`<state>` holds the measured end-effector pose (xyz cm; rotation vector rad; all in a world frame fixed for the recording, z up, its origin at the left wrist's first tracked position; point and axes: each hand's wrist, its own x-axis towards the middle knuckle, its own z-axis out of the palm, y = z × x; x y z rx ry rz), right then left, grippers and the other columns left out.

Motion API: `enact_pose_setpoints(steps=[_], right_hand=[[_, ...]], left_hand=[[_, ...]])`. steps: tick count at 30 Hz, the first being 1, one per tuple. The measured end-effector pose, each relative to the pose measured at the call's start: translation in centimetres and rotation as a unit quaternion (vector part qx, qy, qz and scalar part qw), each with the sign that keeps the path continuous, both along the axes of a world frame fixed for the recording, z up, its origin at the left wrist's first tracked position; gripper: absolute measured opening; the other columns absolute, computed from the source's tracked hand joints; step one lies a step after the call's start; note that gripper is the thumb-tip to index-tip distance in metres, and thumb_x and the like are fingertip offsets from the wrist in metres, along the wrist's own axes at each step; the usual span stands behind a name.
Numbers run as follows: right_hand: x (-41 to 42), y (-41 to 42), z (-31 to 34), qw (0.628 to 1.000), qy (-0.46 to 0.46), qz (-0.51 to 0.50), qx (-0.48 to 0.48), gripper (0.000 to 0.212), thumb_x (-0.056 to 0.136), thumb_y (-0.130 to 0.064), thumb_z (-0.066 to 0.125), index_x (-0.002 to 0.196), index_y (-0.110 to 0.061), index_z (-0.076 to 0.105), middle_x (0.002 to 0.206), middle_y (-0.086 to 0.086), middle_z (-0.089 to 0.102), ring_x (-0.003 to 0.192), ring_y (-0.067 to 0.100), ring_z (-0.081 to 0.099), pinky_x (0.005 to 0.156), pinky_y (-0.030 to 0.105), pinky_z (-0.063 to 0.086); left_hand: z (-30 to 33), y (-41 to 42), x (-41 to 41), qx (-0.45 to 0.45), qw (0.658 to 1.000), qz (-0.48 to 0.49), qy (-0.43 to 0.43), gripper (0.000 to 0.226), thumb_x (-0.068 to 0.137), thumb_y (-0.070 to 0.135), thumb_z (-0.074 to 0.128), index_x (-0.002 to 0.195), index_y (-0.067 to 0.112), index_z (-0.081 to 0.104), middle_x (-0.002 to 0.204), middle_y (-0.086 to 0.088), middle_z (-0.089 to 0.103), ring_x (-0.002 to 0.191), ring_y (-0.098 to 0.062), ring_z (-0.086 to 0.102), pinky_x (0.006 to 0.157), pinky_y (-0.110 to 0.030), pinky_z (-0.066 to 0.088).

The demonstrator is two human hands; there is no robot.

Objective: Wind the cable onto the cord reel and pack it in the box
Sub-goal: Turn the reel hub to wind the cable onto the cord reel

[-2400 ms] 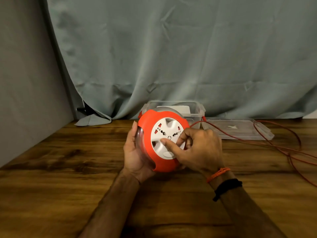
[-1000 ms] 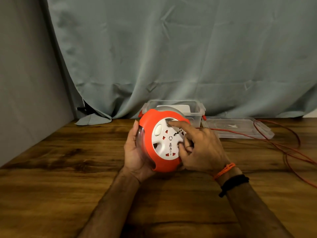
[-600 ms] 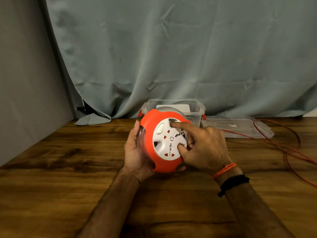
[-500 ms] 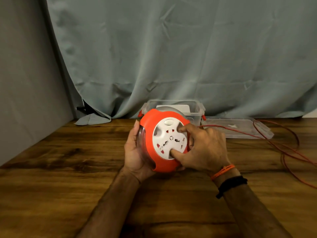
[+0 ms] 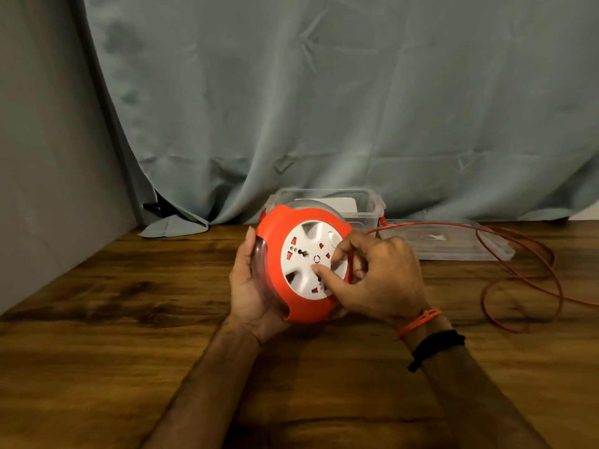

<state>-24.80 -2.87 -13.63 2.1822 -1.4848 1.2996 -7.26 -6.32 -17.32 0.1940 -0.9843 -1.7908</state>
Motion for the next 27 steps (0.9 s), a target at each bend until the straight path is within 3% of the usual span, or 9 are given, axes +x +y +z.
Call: enact_pose_setpoints(steps=[2, 7, 10, 13, 16, 18, 22, 24, 27], right_hand=[[-0.4, 0.0, 0.1, 0.999, 0.014, 0.039, -0.005, 0.026, 0.074, -0.04, 0.068, 0.095, -0.028, 0.06, 0.045, -0.017, 0.036, 0.051, 0.007, 0.05, 0.068, 0.036, 0.054], [-0.4, -0.1, 0.0, 0.995, 0.086, 0.045, 0.035, 0.059, 0.077, -0.024, 0.058, 0.134, -0.036, 0.049, 0.052, -0.013, 0.042, 0.056, 0.013, 0.051, 0.071, 0.037, 0.054], [-0.5, -0.2, -0.1, 0.994, 0.101, 0.03, 0.02, 0.062, 0.077, -0.024, 0.06, 0.137, -0.036, 0.049, 0.066, -0.015, 0.043, 0.059, 0.015, 0.05, 0.07, 0.039, 0.056], [-0.3, -0.1, 0.0, 0.994, 0.11, 0.009, 0.02, 0.061, 0.077, -0.028, 0.06, 0.135, -0.04, 0.048, 0.065, -0.01, 0.044, 0.061, 0.021, 0.057, 0.07, 0.041, 0.055], [-0.5, 0.1, -0.1, 0.994, 0.109, -0.023, 0.002, 0.06, 0.071, -0.037, 0.064, 0.13, -0.042, 0.052, 0.061, -0.007, 0.052, 0.064, 0.024, 0.061, 0.069, 0.039, 0.054], [-0.4, 0.3, -0.3, 0.994, 0.095, -0.058, 0.01, 0.06, 0.065, -0.056, 0.061, 0.122, -0.039, 0.056, 0.066, -0.005, 0.06, 0.071, 0.025, 0.064, 0.075, 0.038, 0.052], [1.3, 0.2, -1.0, 0.991, 0.036, -0.129, 0.017, 0.07, 0.054, -0.09, 0.046, 0.077, -0.026, 0.062, 0.067, -0.005, 0.064, 0.074, 0.021, 0.063, 0.069, 0.028, 0.042], [2.2, 0.3, -1.2, 0.991, 0.026, -0.129, 0.025, 0.074, 0.06, -0.093, 0.039, 0.061, -0.021, 0.057, 0.059, -0.006, 0.06, 0.069, 0.019, 0.061, 0.065, 0.028, 0.045], [2.2, 0.3, -1.0, 0.995, 0.009, -0.097, 0.018, 0.072, 0.067, -0.089, 0.04, 0.054, -0.02, 0.056, 0.051, -0.008, 0.056, 0.062, 0.016, 0.059, 0.061, 0.032, 0.049]], left_hand=[[-0.1, 0.1, 0.0, -0.001, 1.0, -0.005, 0.002, 0.069, 0.078, 0.07, 0.052, 0.121, 0.02, 0.07, 0.124, -0.015, 0.068, 0.111, -0.035, 0.066, 0.083, -0.053, 0.056], [-0.1, 0.1, -0.2, 0.009, 1.0, -0.02, 0.009, 0.077, 0.073, 0.07, 0.059, 0.129, 0.017, 0.063, 0.134, -0.02, 0.06, 0.122, -0.041, 0.057, 0.096, -0.062, 0.047], [-0.1, 0.2, 0.0, 0.018, 0.996, -0.08, -0.021, 0.08, 0.071, 0.074, 0.06, 0.133, 0.024, 0.06, 0.139, -0.018, 0.057, 0.125, -0.045, 0.052, 0.099, -0.076, 0.033], [0.0, 0.3, 0.2, 0.028, 0.993, -0.113, -0.03, 0.083, 0.067, 0.076, 0.063, 0.135, 0.028, 0.057, 0.141, -0.017, 0.055, 0.126, -0.048, 0.05, 0.096, -0.08, 0.03], [0.0, 0.3, 0.0, 0.023, 0.993, -0.108, -0.032, 0.082, 0.069, 0.075, 0.061, 0.135, 0.027, 0.058, 0.141, -0.017, 0.055, 0.127, -0.048, 0.049, 0.097, -0.078, 0.031], [0.0, 0.2, -0.2, 0.015, 0.996, -0.083, -0.013, 0.081, 0.075, 0.073, 0.056, 0.137, 0.021, 0.056, 0.142, -0.02, 0.053, 0.13, -0.047, 0.046, 0.101, -0.074, 0.032], [0.2, 0.2, -0.7, -0.006, 1.0, 0.012, 0.012, 0.071, 0.082, 0.065, 0.05, 0.126, 0.012, 0.066, 0.13, -0.021, 0.063, 0.122, -0.039, 0.057, 0.101, -0.055, 0.047], [0.2, 0.2, -0.6, -0.003, 1.0, 0.023, -0.002, 0.073, 0.079, 0.066, 0.052, 0.127, 0.012, 0.065, 0.131, -0.022, 0.062, 0.123, -0.04, 0.057, 0.103, -0.056, 0.045], [0.3, 0.1, -0.3, -0.014, 1.0, 0.016, 0.001, 0.073, 0.079, 0.067, 0.053, 0.126, 0.013, 0.066, 0.13, -0.021, 0.063, 0.121, -0.038, 0.058, 0.1, -0.054, 0.048]])
